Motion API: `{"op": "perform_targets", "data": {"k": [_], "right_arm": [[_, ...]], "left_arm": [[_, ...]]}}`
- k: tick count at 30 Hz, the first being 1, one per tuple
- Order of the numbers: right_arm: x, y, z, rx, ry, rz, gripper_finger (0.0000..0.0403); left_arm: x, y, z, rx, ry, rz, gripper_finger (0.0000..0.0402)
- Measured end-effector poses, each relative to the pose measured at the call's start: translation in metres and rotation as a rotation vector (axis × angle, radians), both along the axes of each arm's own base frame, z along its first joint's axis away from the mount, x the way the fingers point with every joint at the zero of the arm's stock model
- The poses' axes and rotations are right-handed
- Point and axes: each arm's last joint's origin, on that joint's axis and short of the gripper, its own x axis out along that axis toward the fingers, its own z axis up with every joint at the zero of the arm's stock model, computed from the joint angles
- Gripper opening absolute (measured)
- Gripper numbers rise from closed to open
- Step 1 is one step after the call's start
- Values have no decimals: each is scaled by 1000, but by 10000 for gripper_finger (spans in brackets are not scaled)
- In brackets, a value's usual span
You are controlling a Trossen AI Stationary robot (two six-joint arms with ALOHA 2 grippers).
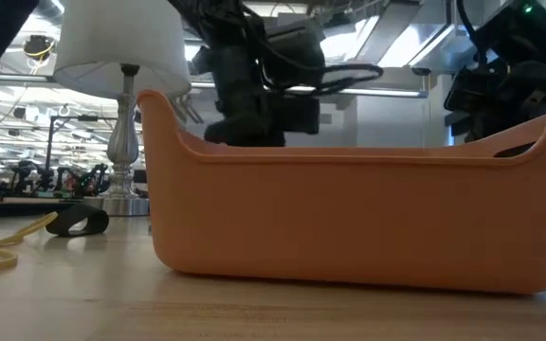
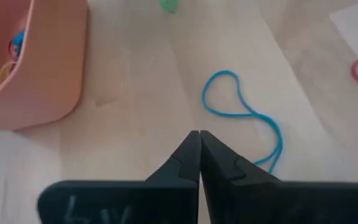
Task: Pick and place rubber bands into bin
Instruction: Put the green rubber band into the orange bin
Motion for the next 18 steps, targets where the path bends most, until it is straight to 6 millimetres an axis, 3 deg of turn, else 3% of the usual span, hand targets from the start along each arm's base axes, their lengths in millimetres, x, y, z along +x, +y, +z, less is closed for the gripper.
{"op": "perform_targets", "data": {"k": [4, 9, 14, 18], "right_arm": [[0, -4, 0, -8, 0, -16, 11], [0, -5, 0, 1, 0, -33, 11], [1, -5, 0, 54, -5, -83, 12], [1, -5, 0, 102, -3, -133, 12]], "left_arm": [[2, -6, -16, -2, 48, -15, 86], [1, -8, -18, 38, 62, -10, 13], [-5, -2, -5, 101, 58, 20, 2], [-4, 5, 26, 112, -6, 46, 2]]}}
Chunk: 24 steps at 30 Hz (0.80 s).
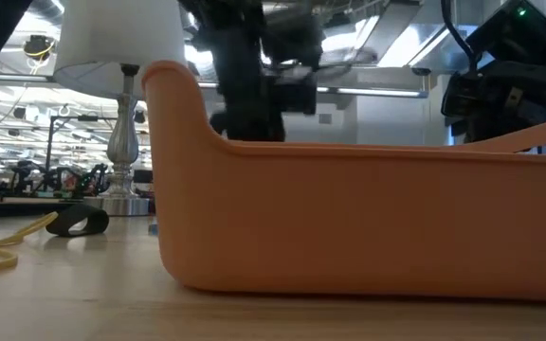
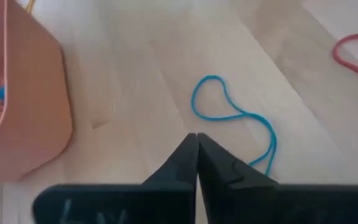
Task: Pick and place rubber bands into bin
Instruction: Put the green rubber band into the orange bin
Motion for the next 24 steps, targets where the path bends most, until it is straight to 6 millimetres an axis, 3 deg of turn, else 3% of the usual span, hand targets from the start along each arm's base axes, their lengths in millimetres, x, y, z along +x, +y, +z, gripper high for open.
{"op": "perform_targets", "data": {"k": [4, 8, 15, 18, 24], "right_arm": [[0, 0, 0, 12, 0, -12, 12], [0, 0, 0, 72, 1, -71, 12], [0, 0, 0, 168, 2, -165, 12], [0, 0, 0, 197, 3, -192, 12], [0, 0, 1, 234, -3, -226, 12]], "left_arm": [[-2, 2, 32, -2, -53, 3, 3], [-7, -7, 78, -1, -160, -16, 2], [-12, -67, 128, -40, -283, -181, 2], [-10, -97, 127, -60, -316, -258, 2], [-6, -139, 95, -76, -220, -332, 2]]}}
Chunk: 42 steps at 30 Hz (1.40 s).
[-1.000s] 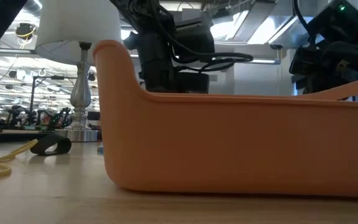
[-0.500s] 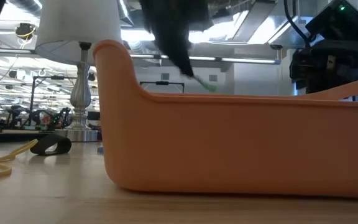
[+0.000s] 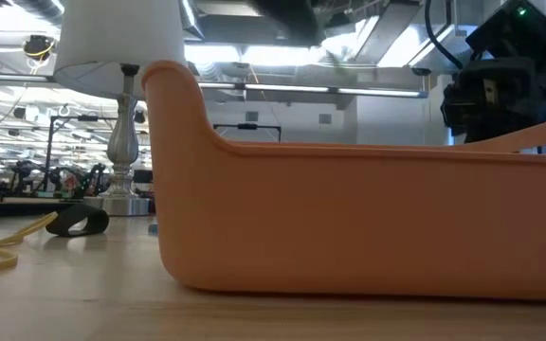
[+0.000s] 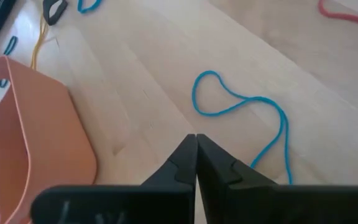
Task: Pick and place rubber bands into bin
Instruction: Put the green rubber band into the orange bin, then put the yellow rubber band into the orange bin
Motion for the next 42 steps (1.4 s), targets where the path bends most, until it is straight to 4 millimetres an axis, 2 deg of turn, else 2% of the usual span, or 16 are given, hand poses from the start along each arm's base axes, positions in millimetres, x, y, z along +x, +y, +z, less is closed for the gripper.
{"op": "perform_targets", "data": {"k": [6, 10, 17, 21, 26, 32, 38, 42], "right_arm": [[0, 1, 0, 37, -1, -25, 12], [0, 1, 0, 40, 0, -26, 12], [0, 1, 0, 38, 0, -24, 12], [0, 1, 0, 37, 0, -23, 12], [0, 1, 0, 34, 2, -23, 12], [0, 1, 0, 30, 1, -21, 12], [0, 1, 0, 18, 0, -21, 12], [0, 1, 0, -14, -1, 8, 12]], "left_arm": [[8, -24, -42, 28, 98, -38, 4], [11, -31, -59, -6, 149, 4, 22], [14, -25, -62, -21, 163, 28, 86], [16, -11, -51, -30, 145, 60, 108], [16, 25, -23, 3, 69, 139, 106], [14, 99, 7, 107, -24, 332, 89], [11, 173, 11, 185, -30, 522, 90], [7, 209, 8, 165, -27, 670, 101]]}}
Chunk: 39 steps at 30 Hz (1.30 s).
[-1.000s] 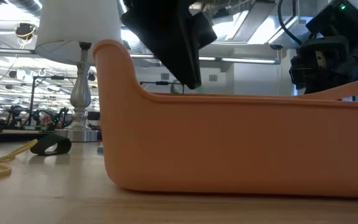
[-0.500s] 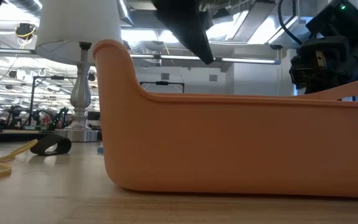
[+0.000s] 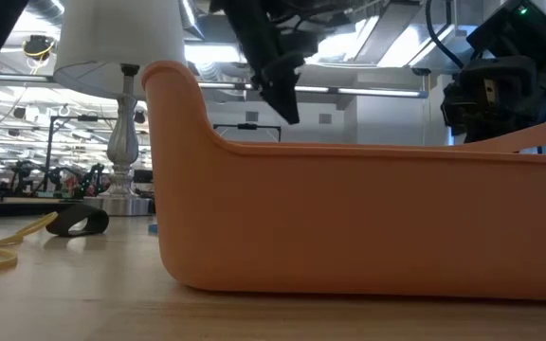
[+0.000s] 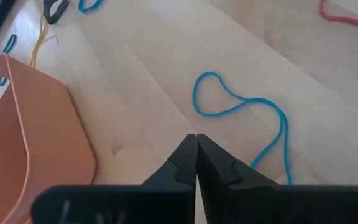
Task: Pick and place rubber bands into bin
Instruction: Put the yellow rubber band into the orange bin
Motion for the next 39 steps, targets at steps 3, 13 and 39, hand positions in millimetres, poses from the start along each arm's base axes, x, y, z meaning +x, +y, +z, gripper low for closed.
{"op": "perform_targets", "data": {"k": [3, 13, 39], "right_arm": [[0, 0, 0, 0, 0, -1, 12], [0, -3, 0, 15, -13, -179, 12], [0, -8, 2, 62, -73, -450, 12]], "left_arm": [[-4, 17, 0, -41, -27, 110, 108], [-40, 95, -12, -216, 59, 210, 179], [-60, 159, -99, -152, 366, -388, 214]]}}
